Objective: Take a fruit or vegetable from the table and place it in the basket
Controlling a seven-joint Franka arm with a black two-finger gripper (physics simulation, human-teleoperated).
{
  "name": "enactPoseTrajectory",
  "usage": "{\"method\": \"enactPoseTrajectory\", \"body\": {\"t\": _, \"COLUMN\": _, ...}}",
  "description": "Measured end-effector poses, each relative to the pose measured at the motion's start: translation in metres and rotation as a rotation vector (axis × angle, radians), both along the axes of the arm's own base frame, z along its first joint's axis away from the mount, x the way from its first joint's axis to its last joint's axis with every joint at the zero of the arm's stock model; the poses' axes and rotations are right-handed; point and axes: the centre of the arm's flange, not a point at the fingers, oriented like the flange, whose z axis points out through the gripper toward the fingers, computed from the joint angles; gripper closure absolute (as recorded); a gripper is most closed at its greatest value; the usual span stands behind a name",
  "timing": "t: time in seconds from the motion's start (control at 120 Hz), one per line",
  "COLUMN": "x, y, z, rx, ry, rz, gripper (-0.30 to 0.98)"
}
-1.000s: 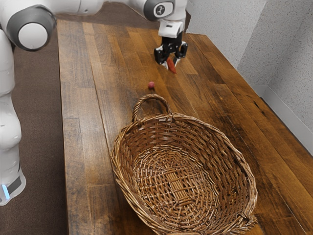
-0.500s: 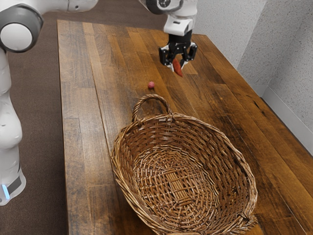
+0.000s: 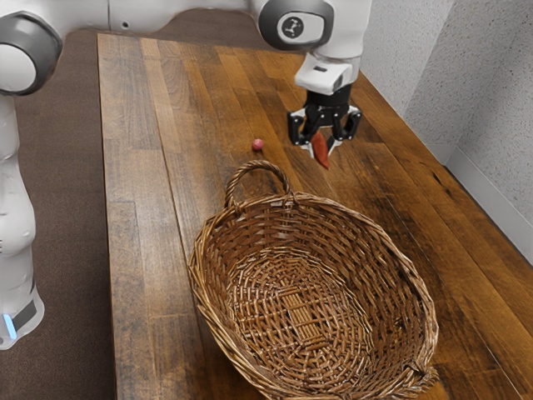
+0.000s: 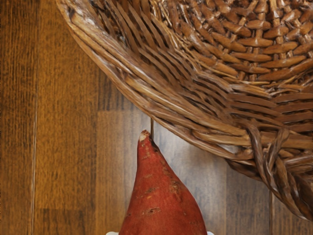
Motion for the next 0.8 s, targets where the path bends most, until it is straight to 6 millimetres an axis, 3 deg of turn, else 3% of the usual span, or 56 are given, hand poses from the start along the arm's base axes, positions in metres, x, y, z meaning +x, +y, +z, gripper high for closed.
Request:
{"method": "enactPoseTrajectory", "body": {"t": 0.467, "x": -0.019, "y": -0.107, "z": -0.006, "rx": -0.009, "ry": 0.002, "rz": -0.100, "gripper": 0.54}}
{"method": "enactPoseTrajectory", "body": {"t": 0.8, "x": -0.030, "y": -0.159, "z": -0.012, "rx": -0.035, "ry": -0.009, "rz": -0.146, "gripper": 0.54}}
